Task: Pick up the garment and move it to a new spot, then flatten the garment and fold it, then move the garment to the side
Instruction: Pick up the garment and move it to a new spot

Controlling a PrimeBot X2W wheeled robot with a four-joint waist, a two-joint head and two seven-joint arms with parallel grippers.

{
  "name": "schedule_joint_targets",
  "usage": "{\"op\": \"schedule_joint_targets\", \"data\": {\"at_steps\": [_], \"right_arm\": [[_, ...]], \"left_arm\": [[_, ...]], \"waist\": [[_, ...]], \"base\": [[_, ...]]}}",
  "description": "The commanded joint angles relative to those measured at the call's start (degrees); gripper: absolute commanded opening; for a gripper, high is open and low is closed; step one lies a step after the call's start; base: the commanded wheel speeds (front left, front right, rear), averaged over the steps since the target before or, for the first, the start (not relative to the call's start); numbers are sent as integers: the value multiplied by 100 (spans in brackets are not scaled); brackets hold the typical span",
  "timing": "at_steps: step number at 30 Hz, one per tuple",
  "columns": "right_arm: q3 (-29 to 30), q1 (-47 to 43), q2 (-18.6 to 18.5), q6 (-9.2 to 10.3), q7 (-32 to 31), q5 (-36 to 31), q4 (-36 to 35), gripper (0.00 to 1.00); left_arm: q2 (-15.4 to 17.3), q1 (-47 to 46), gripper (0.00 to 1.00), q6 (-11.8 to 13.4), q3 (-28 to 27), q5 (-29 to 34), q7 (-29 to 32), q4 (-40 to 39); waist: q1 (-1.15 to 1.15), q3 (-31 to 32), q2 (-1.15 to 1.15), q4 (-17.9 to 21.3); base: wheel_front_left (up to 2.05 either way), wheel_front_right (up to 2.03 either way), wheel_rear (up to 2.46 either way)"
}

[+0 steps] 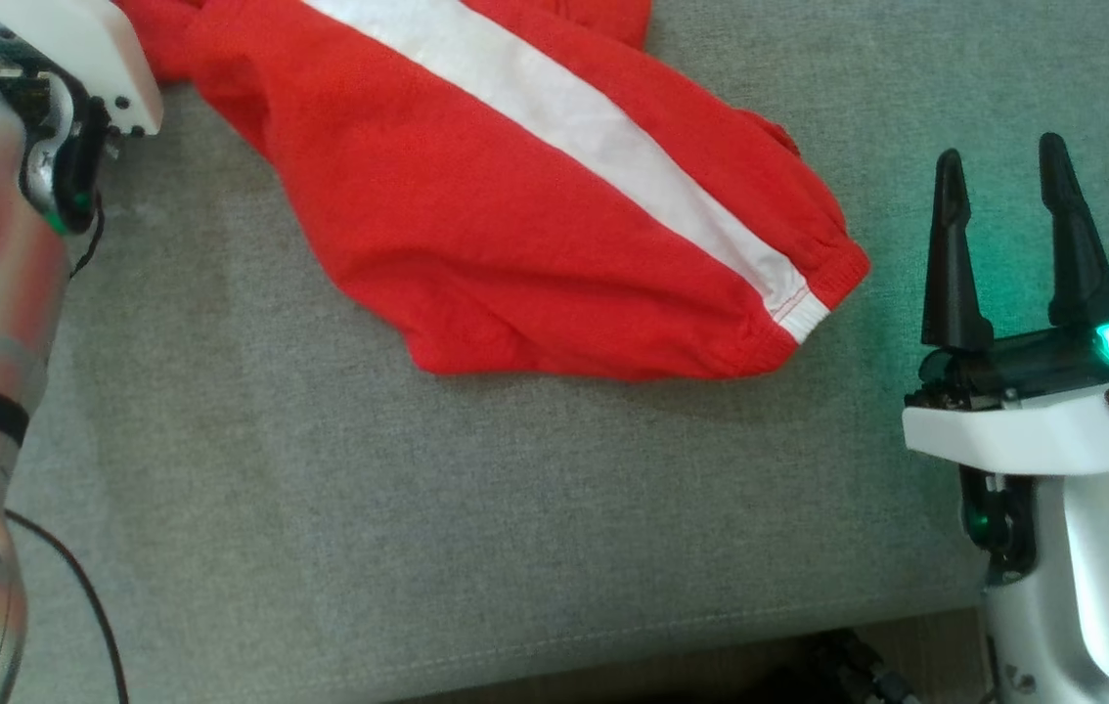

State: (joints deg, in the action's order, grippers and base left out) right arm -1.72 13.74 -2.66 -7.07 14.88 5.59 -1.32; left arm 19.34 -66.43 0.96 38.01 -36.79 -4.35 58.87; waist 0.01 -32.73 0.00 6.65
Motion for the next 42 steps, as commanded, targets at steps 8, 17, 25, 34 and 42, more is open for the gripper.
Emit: {"op": "schedule_joint_targets", "data": {"at_steps": [8,17,25,34,42], "right_arm": [[-65,84,-21,-42,12,54,-129,100],[-32,49,-21,-42,12,31,-27,100],[-23,-63,-21,-42,12,-3,11,100],[-78,-120,-21,-42,12,-125,-60,100],[-13,-224,-21,-42,12,-310,-42,100]], "left_arm": [[468,-597,0,12,-141,131,-427,-436],[917,-845,0,179,-184,236,-407,-1045],[1606,-802,0,554,-386,248,-239,-1716],[2487,-439,0,1318,-857,145,-165,-1998],[2579,92,0,1559,-1002,-86,-187,-2189]], "waist": [[-1,250,0,-188],[-1,664,0,-420],[-1,941,0,-571],[-1,857,0,-533],[-1,706,0,-522]], "base": [[0,0,0],[0,0,0],[0,0,0],[0,0,0],[0,0,0]]}}
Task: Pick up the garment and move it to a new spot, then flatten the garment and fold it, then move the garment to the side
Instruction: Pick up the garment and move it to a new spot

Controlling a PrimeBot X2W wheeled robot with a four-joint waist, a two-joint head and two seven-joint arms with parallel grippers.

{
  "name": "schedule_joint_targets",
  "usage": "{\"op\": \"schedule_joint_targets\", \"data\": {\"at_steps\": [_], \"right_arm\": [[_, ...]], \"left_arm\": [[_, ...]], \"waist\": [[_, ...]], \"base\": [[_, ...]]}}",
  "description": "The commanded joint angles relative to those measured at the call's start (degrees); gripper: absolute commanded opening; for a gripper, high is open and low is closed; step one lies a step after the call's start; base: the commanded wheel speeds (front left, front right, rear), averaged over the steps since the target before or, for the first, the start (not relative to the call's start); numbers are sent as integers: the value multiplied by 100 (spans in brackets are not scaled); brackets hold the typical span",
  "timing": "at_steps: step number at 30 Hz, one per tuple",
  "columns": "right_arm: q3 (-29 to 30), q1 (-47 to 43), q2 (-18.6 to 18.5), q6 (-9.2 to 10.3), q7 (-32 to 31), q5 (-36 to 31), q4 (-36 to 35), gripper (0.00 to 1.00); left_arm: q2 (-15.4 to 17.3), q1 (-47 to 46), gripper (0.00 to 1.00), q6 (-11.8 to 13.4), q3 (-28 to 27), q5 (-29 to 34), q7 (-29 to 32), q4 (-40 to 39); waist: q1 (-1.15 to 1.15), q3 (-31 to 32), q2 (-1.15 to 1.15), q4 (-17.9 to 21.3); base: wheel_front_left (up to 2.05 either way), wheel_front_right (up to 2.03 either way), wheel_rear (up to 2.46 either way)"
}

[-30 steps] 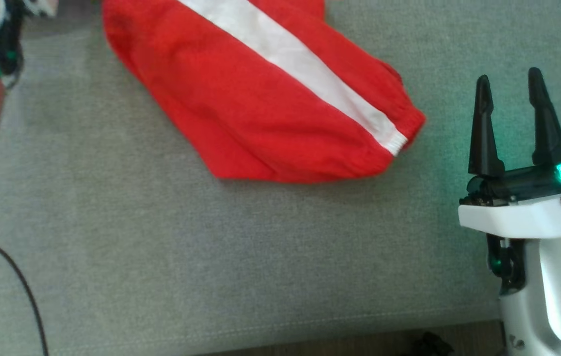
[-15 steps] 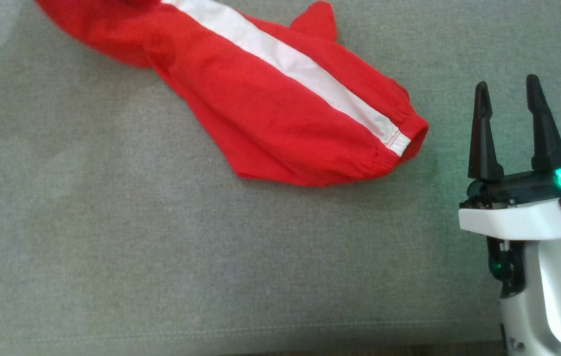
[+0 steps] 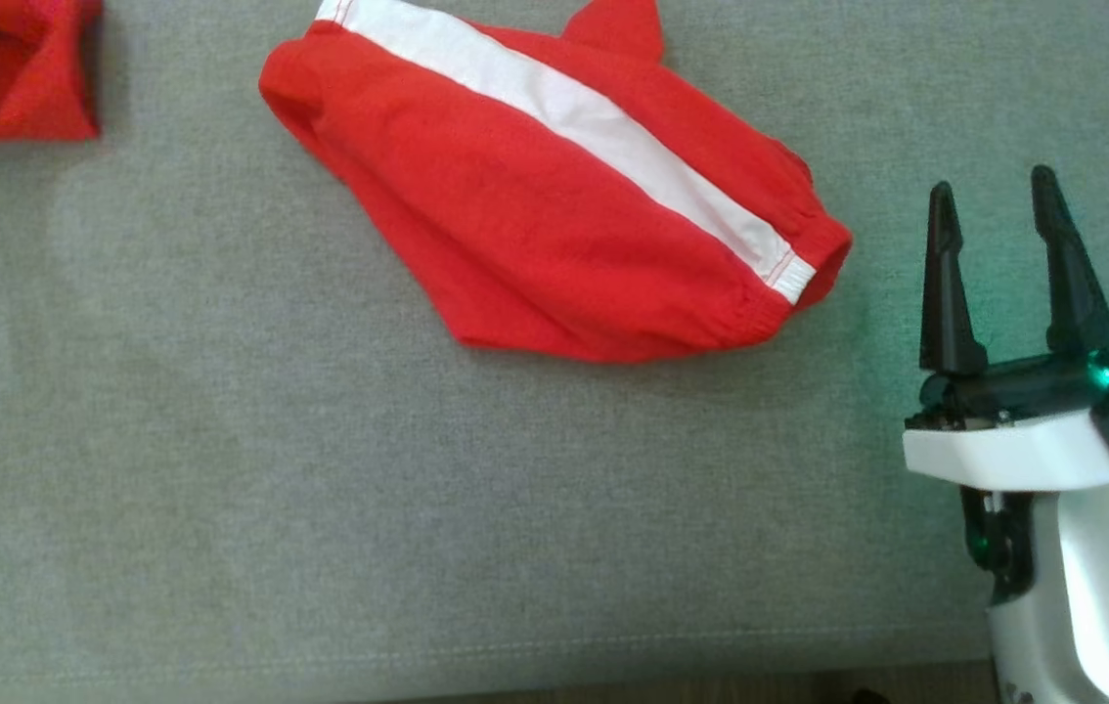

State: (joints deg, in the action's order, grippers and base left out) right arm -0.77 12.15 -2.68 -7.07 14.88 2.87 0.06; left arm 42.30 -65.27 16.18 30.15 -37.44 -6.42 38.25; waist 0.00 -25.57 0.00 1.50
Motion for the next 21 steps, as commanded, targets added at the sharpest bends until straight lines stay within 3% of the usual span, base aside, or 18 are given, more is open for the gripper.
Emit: {"op": "schedule_joint_targets", "data": {"at_steps": [1,6,12,13,14,15,16,17,21], "right_arm": [[-124,-69,-20,-42,12,-45,-180,100],[-266,-72,-20,-42,12,-118,-191,100],[-278,-137,-20,-42,12,-219,-209,100],[-271,-145,-20,-42,12,-229,-214,100],[-264,-154,-20,-42,12,-239,-217,100],[-264,-154,-20,-42,12,-239,-217,100],[-259,-162,-20,-42,12,-246,-218,100],[-259,-170,-20,-42,12,-250,-213,100],[-283,-182,-20,-42,12,-240,-189,100]], "left_arm": [[211,74,0,47,-193,-57,34,-144],[-264,595,0,21,-140,-385,94,73],[-566,911,0,-208,-295,-801,-12,524],[-599,940,11,-237,-331,-855,-64,602],[-618,962,41,-263,-348,-884,-103,677],[-618,962,41,-263,-348,-884,-103,677],[-647,982,91,-287,-380,-930,-143,747],[-681,1000,100,-305,-413,-977,-186,819],[-738,1031,100,-388,-450,-1020,-393,1036]], "waist": [[0,-28,0,-9],[0,-124,0,35],[0,-208,0,102],[0,-214,0,102],[0,-215,0,99],[0,-215,0,99],[0,-210,0,93],[0,-201,0,84],[0,-83,0,8]], "base": [[0,0,0],[0,0,0],[0,0,0],[0,0,0],[0,0,0],[0,0,0],[0,0,0],[0,0,0],[0,0,0]]}}
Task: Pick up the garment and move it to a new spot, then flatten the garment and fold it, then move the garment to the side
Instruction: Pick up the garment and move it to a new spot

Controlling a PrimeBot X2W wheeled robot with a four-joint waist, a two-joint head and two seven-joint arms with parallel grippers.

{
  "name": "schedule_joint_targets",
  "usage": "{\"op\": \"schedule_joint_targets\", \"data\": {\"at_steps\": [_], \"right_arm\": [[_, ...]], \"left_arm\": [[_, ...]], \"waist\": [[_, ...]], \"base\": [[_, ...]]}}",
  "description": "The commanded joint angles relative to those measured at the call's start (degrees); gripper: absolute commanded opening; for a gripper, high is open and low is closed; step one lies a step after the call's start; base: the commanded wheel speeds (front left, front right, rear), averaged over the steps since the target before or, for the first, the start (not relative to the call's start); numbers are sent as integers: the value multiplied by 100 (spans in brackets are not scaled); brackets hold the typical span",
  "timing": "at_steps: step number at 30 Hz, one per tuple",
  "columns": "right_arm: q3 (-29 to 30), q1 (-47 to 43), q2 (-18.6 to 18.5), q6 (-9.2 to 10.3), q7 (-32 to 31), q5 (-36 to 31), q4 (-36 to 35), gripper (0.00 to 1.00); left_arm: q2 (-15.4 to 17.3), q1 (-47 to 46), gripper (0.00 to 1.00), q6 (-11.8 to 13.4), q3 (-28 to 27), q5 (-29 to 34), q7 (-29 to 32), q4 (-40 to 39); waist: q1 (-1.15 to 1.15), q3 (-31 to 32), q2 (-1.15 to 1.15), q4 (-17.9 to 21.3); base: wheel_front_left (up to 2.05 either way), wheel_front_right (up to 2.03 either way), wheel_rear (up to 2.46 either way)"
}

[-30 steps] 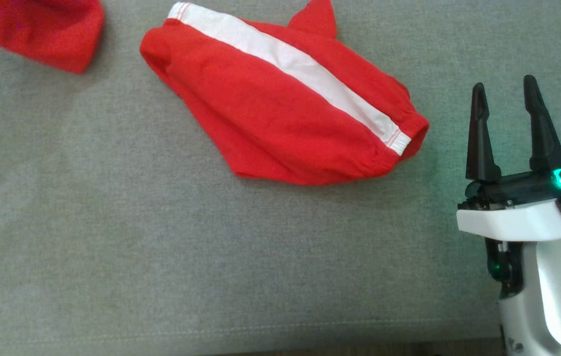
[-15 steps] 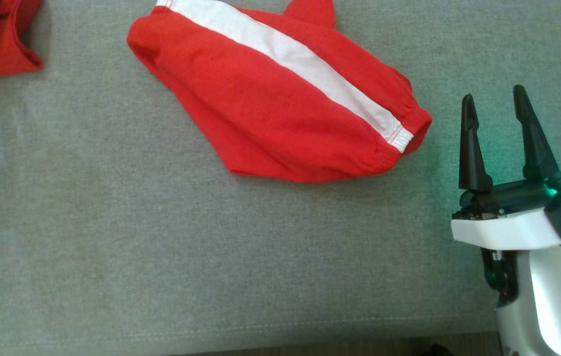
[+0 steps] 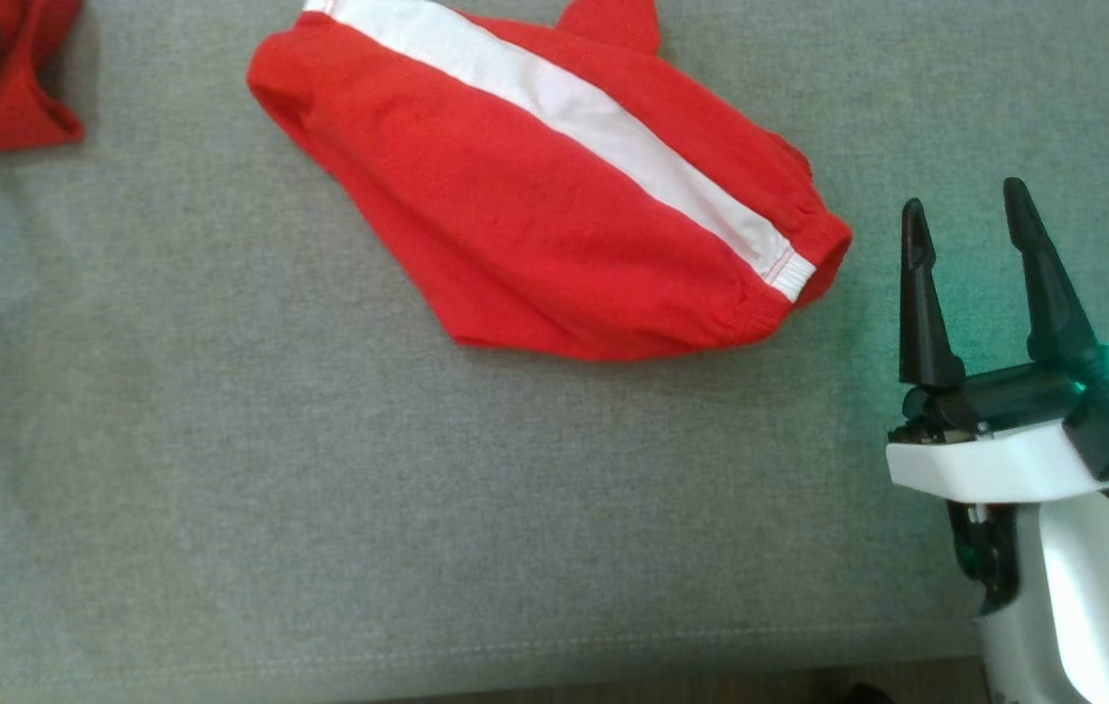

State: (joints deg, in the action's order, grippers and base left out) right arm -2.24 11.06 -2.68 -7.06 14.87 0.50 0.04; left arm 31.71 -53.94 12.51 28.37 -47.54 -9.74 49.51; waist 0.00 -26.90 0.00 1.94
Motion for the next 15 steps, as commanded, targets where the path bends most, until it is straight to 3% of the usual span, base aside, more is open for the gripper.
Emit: {"op": "schedule_joint_targets", "data": {"at_steps": [1,15], "right_arm": [[-142,-76,-20,-43,13,4,-182,100],[112,-210,-20,-43,13,190,71,100]], "left_arm": [[313,-96,100,-50,-277,-14,-106,-57],[-16,376,100,-497,-41,358,-509,-601]], "waist": [[0,95,0,-61],[0,1281,0,-492]], "base": [[0,0,0],[0,0,0]]}}
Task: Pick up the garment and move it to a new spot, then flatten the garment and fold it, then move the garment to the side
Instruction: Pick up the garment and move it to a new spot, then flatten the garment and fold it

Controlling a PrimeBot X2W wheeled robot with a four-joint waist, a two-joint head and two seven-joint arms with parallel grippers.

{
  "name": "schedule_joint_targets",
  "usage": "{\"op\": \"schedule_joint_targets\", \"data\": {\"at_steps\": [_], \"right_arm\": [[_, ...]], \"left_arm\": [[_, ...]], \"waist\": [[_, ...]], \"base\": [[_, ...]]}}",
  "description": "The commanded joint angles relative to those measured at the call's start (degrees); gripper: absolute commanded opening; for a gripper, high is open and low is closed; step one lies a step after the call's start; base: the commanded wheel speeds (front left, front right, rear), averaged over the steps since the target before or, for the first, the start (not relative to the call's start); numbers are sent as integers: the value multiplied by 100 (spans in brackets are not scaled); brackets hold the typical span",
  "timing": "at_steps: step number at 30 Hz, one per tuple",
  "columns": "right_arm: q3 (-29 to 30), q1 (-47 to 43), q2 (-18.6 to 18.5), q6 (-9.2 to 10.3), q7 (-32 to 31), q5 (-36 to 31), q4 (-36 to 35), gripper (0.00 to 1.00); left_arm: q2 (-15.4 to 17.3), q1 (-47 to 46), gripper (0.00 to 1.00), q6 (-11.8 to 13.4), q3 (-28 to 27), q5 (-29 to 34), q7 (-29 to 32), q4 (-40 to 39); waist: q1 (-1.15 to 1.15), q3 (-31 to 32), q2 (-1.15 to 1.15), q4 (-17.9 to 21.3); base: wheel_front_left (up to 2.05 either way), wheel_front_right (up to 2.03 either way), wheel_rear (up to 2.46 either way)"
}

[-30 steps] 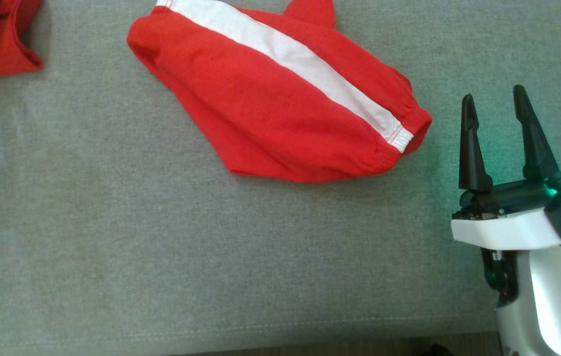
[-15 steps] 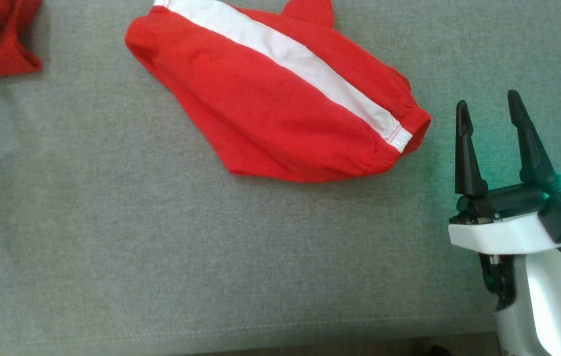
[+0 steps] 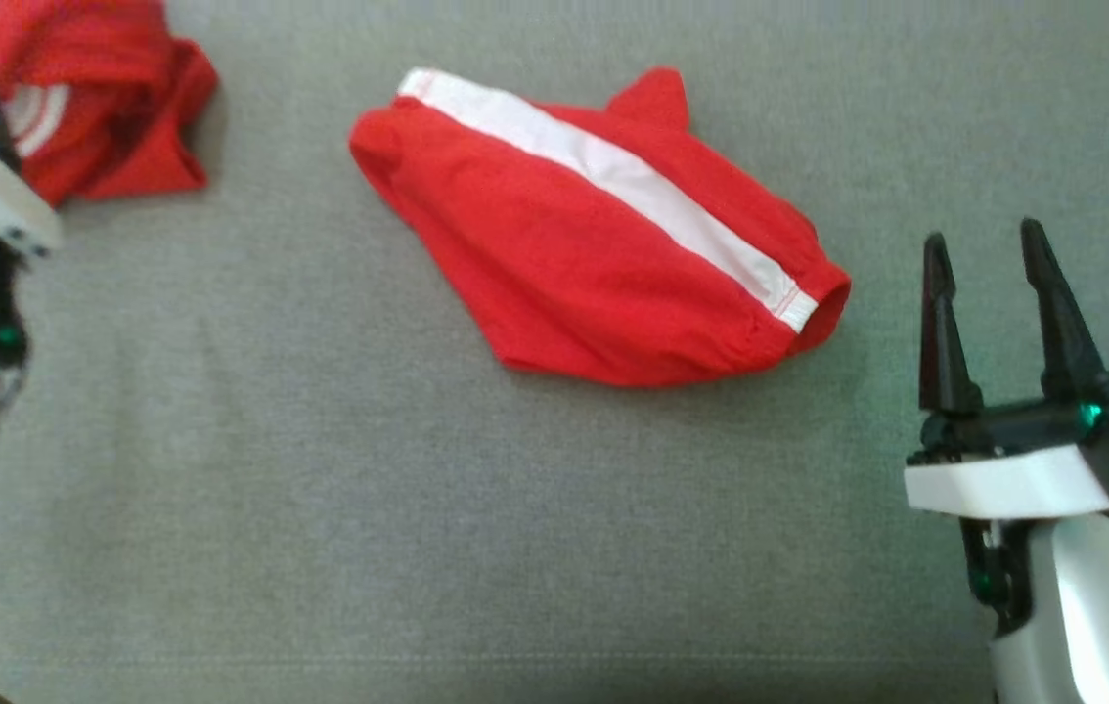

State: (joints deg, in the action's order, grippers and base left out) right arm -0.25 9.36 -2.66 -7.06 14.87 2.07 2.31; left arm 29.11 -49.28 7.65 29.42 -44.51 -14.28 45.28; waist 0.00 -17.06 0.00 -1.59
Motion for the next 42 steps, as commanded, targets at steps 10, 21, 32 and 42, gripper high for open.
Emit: {"op": "schedule_joint_targets", "data": {"at_steps": [10,21,32,42], "right_arm": [[190,-351,-21,-43,13,284,109,100],[-13,-753,-21,-43,13,561,254,100],[-253,-932,-21,-43,13,683,356,100],[-381,-927,-21,-43,13,716,475,100]], "left_arm": [[-304,1281,100,122,-171,574,-71,-1598],[-1075,3212,100,315,-545,1141,-71,-2908],[-1675,4062,100,160,-853,1717,-72,-3209],[-1978,4269,100,-116,-1011,2068,-72,-3070]], "waist": [[0,1114,0,-310],[0,1442,0,-193],[0,1524,0,-60],[0,1582,0,-46]], "base": [[0,0,0],[0,0,0],[0,0,0],[0,0,0]]}}
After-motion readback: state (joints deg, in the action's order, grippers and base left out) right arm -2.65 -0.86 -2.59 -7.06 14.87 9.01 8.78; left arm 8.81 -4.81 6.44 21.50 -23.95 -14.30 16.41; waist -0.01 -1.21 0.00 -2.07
